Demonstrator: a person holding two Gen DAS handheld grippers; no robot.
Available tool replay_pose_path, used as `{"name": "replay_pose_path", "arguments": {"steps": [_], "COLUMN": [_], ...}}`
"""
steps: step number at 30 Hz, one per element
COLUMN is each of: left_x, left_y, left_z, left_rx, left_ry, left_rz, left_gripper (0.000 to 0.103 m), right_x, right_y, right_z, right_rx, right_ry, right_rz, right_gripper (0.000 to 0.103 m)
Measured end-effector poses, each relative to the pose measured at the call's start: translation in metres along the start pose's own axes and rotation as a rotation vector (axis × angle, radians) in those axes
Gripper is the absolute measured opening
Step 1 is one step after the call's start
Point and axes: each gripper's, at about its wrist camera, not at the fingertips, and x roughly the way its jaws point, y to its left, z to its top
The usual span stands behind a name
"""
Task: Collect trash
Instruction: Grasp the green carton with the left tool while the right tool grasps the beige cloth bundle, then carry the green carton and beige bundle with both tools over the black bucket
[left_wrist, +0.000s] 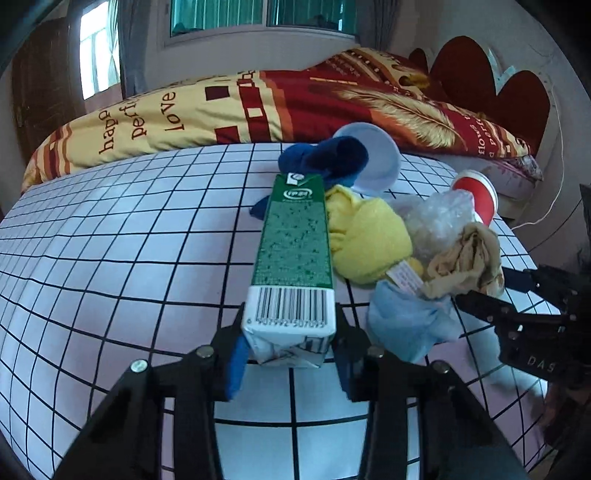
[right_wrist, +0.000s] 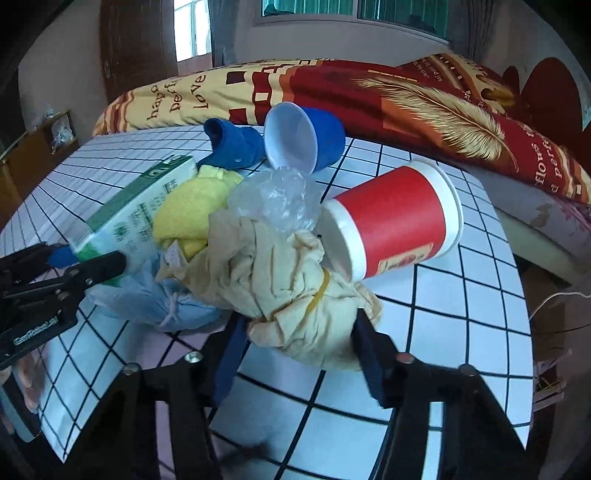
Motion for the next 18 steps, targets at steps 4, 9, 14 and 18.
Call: {"name": "replay_pose_path", "arguments": {"steps": [4, 9, 14, 18], "left_x": [-0.014, -0.038, -0.063, -0.083], "left_y": [0.002, -0.003, -0.012, -0.022], "left_z": [-0.010, -0.019, -0.025, -0.030], "left_rx": [0.000, 0.024, 0.037, 0.047], "left_ry": [-0.037, -0.075, -0.112, -0.136], "left_rz": [0.013, 0.019, 0.016, -0.004], "left_gripper": [0.040, 0.040, 0.040, 0.040], "right_x": [-0.013, -0.036, -0.064, -0.087], "right_y": [-0.001, -0.005, -0.007, -0.009], "right_z": [-0.009, -0.021, -0.031, -0.042], "right_rx": [0.013, 0.046, 0.072, 0.090], "right_ry": [-0.011, -0.039, -0.078, -0.101], "right_rz": [0.027, 0.051, 0.052, 0.057], "right_gripper": [0.042, 0.034, 0.031, 0.030]}}
